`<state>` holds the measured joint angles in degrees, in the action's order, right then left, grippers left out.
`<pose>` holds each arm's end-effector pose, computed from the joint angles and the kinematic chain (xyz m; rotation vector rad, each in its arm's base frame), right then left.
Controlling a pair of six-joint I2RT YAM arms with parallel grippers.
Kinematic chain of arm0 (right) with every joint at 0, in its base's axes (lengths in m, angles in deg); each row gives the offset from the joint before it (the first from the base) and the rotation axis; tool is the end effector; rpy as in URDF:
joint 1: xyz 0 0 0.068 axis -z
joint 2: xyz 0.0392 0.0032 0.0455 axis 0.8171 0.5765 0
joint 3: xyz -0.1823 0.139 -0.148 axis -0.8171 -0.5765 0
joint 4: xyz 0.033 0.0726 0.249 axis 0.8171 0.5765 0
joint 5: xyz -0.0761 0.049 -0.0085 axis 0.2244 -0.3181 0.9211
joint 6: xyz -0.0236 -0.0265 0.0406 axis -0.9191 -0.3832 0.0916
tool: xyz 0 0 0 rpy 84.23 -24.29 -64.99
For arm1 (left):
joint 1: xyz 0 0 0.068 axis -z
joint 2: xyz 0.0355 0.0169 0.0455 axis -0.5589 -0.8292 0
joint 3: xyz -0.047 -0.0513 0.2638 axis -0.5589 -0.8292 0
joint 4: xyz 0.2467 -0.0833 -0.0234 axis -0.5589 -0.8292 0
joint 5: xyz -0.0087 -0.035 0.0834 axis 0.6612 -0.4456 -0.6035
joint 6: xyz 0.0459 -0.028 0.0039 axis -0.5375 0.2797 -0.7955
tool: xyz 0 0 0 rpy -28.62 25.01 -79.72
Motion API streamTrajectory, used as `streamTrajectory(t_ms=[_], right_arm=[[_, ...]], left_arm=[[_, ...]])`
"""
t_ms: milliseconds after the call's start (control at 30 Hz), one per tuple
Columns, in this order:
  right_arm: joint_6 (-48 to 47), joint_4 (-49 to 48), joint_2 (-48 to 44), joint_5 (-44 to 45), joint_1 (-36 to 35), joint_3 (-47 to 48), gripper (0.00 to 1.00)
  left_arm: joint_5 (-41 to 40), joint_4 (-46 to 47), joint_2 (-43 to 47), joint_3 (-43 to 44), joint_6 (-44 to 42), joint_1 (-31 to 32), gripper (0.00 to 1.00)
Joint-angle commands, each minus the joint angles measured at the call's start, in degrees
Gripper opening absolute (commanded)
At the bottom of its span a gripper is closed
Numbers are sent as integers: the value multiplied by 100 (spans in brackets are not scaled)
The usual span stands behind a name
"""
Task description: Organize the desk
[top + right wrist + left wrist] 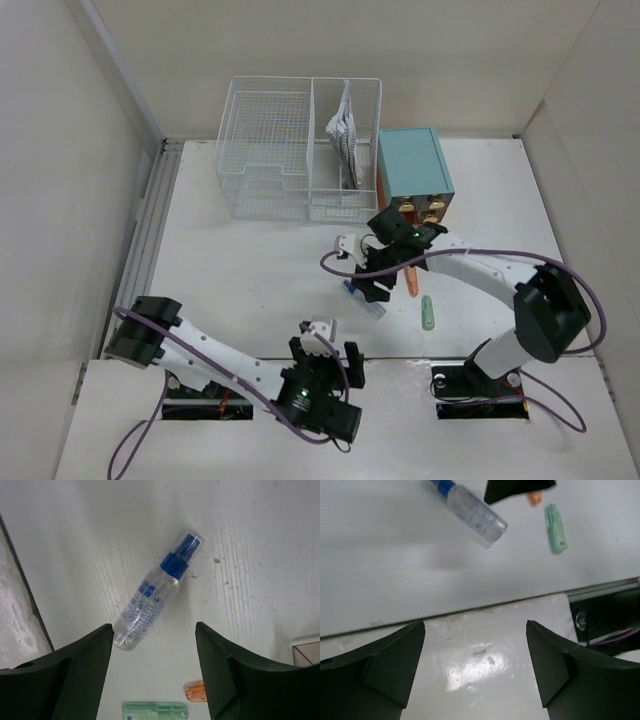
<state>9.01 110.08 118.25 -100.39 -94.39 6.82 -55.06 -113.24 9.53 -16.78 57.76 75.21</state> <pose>0.2108 0.1931 0.2267 -1.6986 2.0467 0.5922 -0.0526 -0.2438 0.2317 -0.0360 2.1445 -0.6967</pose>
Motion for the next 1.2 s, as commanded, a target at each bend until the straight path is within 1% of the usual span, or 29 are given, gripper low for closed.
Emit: streamTrajectory(t_ms=[0,67,167,200,267,333,467,500,533,567,633,733,767,867,900,933,967,1000,1100,1167], right_arm=[[516,-214,502,529,-92,527,72],[631,-161,715,529,-153,581,74],[780,-213,1005,581,-206,660,74],[833,-214,1058,582,-207,721,75],[886,-214,1216,582,-207,722,77],[956,-214,1278,643,-277,775,77],[1061,-214,1480,836,-400,775,77],[1062,-266,1480,967,-548,775,75],[1114,-266,1480,1055,-549,775,72],[1167,-266,1541,1135,-636,827,72],[1237,-319,1604,1372,-716,827,67],[1290,-319,1735,1609,-769,827,55],[1290,-258,1822,1610,-830,827,46],[1290,-258,1894,1751,-831,880,31],[1290,-258,1894,1751,-831,880,19],[1290,-258,1894,1751,-831,880,17],[1290,-258,1685,1812,-831,810,13],[1290,-327,1570,1812,-831,810,6],[1150,-398,937,1812,-621,810,6],[940,-477,621,1812,-445,985,5]], left_arm=[[-194,-2367,-569,671,1576,349,80],[-88,-2367,-832,839,1477,349,80],[44,-2367,-938,708,1819,524,80],[45,-2367,-939,647,1915,586,81],[97,-2367,-799,436,2335,673,81],[97,-2367,-571,321,2522,779,81],[-16,-2367,-316,181,2628,850,81],[-17,-2367,-315,180,2628,850,81],[-69,-2367,-315,180,2628,850,81],[-70,-2367,-315,180,2576,850,81],[-122,-2367,-315,233,2523,850,81],[-122,-2367,-315,286,2470,850,81],[-122,-2367,-315,286,2418,850,81],[-175,-2367,-315,286,2417,850,81],[-175,-2367,-263,286,2417,902,81],[-236,-2367,-262,286,2417,903,81],[-237,-2367,-262,286,2417,903,81],[-237,-2367,-210,286,2417,903,81],[-360,-2367,-210,286,2470,903,81],[-429,-2367,-210,233,2532,903,81]])
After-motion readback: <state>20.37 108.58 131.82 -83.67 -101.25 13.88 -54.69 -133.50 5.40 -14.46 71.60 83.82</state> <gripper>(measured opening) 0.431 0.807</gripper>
